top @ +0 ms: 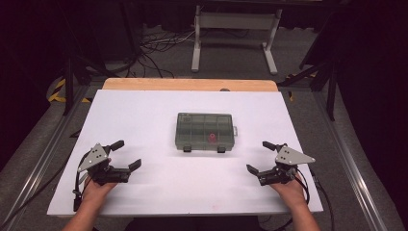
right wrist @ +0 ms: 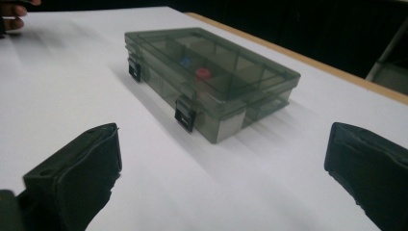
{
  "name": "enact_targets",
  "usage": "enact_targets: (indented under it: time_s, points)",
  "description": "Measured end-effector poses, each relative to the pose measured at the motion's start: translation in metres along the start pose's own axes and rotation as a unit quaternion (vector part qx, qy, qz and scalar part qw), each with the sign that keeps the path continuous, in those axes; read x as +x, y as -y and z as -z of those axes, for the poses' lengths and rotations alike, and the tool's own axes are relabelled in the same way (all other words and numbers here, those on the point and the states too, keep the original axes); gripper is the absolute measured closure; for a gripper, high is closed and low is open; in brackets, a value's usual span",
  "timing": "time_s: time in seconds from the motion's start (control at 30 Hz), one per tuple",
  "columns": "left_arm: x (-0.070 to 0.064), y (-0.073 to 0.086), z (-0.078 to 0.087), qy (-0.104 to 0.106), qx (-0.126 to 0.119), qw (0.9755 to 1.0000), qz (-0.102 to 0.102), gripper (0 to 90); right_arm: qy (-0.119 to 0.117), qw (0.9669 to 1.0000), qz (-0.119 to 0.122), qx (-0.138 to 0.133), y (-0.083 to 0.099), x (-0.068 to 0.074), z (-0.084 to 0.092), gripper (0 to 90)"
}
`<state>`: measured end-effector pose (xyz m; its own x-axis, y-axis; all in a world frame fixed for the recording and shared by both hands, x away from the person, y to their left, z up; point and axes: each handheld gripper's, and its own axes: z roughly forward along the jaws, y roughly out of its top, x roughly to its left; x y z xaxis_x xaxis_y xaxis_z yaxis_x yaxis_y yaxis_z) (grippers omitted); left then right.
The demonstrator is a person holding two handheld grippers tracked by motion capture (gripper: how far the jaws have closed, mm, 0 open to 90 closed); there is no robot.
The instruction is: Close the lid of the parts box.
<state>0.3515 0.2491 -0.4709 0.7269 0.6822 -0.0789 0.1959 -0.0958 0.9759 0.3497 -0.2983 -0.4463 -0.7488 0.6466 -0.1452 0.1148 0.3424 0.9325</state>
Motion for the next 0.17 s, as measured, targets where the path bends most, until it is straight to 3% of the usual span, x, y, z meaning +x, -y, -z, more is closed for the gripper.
enact_targets:
  time_s: [0.03,0.17]
  points:
    - [0.0000,-0.0001,0.0002,0.000,-0.001,1.0000,0.001,1.9,-0.002,0.9999,-0.017,0.001,0.0011,-0.0005,-0.0008,0.0]
    - [0.0003,-0.0012,0.0020,-0.009,-0.010,0.9999,-0.004,1.9,0.001,0.9998,-0.022,0.002,0.0038,0.0006,-0.0016,0.0]
